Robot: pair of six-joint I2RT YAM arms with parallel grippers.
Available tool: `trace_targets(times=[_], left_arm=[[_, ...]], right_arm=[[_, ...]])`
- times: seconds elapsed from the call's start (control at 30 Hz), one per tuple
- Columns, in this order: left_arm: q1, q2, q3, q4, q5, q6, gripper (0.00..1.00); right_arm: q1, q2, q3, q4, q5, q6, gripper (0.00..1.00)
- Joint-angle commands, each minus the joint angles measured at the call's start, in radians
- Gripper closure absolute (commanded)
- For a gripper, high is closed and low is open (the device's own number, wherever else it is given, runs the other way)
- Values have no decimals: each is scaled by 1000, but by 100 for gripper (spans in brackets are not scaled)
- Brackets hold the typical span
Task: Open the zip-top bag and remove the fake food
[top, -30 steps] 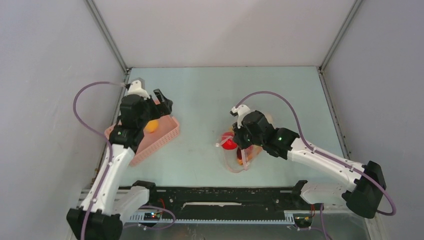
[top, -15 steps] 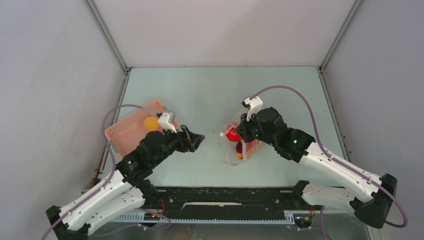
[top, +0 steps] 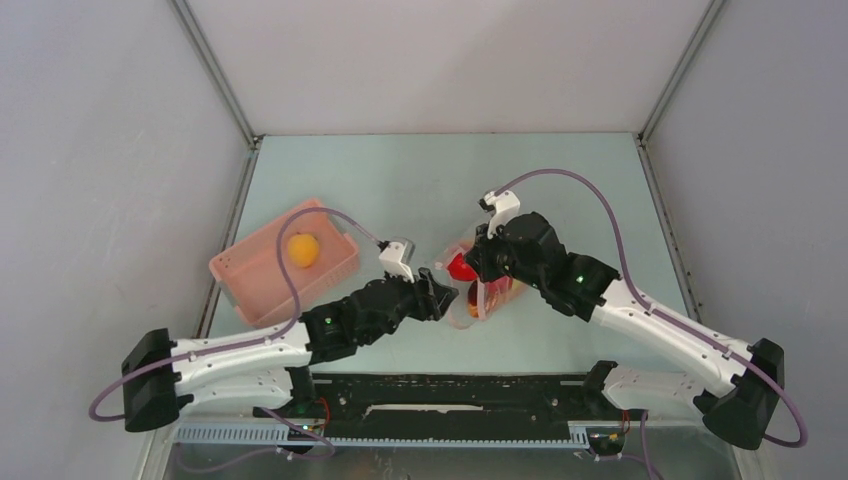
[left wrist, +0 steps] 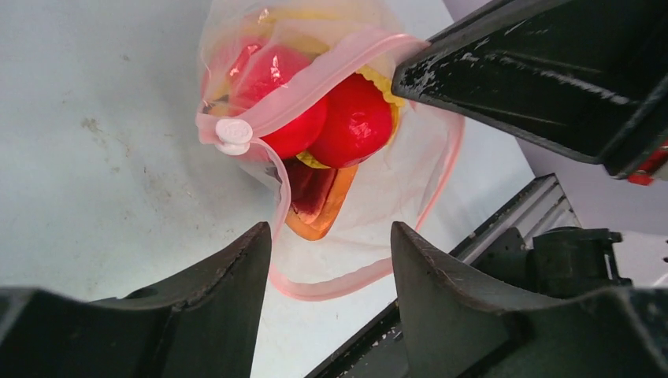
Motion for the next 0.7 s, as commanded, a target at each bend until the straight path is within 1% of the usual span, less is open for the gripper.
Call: trace_targets(times=[0.0, 0.2, 0.4, 0.53, 0.67], left_arm=[[-33, 52, -14, 136, -117, -33, 39], [-50, 115, -46, 303, -88, -48, 41], [-50, 260, -21, 399, -93, -61, 51], [-50, 329, 3, 391, -185, -62, 55], [-47, 350, -8, 305, -337, -120, 56]], right_arm=[[-5, -1, 46, 81, -11, 19, 100], [-5, 9, 47, 76, -15, 24, 100], [-7, 13, 47, 71, -28, 35, 100], [-7, 12, 47, 60, -37, 40, 100], [-6, -1, 47, 43, -27, 38, 100]])
